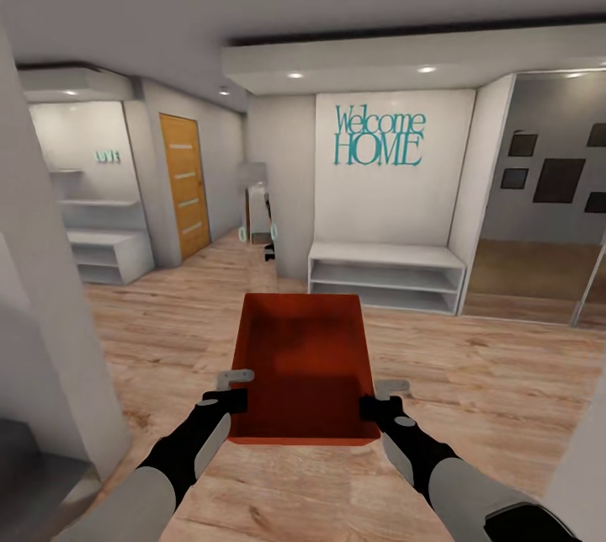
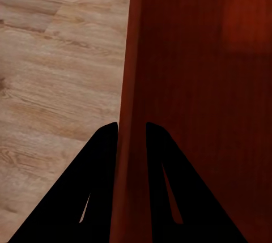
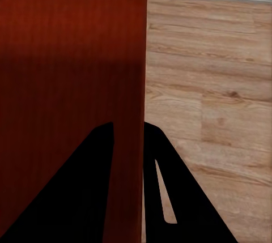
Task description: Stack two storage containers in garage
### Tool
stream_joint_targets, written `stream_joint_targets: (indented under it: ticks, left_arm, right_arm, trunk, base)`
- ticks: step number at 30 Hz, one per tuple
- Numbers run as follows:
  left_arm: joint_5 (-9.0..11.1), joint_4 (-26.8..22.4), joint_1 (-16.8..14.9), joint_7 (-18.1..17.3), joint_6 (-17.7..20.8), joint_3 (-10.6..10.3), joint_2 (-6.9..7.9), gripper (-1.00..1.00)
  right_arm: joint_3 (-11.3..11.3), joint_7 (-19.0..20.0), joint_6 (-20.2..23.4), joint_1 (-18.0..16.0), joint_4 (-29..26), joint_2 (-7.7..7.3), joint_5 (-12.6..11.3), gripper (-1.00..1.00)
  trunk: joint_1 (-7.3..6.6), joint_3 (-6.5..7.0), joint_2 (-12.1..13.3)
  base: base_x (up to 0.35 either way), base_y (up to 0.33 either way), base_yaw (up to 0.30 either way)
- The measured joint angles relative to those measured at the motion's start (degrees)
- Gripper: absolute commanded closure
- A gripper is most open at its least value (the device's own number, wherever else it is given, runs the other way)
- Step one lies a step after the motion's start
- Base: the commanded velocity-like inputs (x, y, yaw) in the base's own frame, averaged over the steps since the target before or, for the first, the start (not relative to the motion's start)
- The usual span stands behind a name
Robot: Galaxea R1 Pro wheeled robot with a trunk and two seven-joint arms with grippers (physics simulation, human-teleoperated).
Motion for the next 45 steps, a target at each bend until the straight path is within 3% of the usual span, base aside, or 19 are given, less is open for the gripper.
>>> stream_joint_targets:
  ticks: [8,24,45]
  left_arm:
    - [0.0,-0.01,0.0,0.01,0.01,-0.01,0.0,1.0]
    - [-0.02,-0.04,0.01,0.01,0.02,-0.01,0.01,1.0]
    - [-0.11,-0.07,0.0,0.0,-0.02,0.06,0.01,1.0]
  right_arm:
    - [-0.01,0.0,-0.01,0.0,0.01,0.0,0.0,1.0]
    - [-0.02,0.04,-0.07,-0.01,0.03,0.0,-0.02,1.0]
    - [-0.04,-0.05,-0.08,0.0,-0.02,0.04,0.03,1.0]
  trunk:
    - [0.0,0.0,0.0]
    - [0.0,0.0,0.0]
    - [0.0,0.0,0.0]
  base:
    - [0.323,0.0,0.031]
    - [0.323,0.0,0.245]
    - [0.323,0.0,0.013]
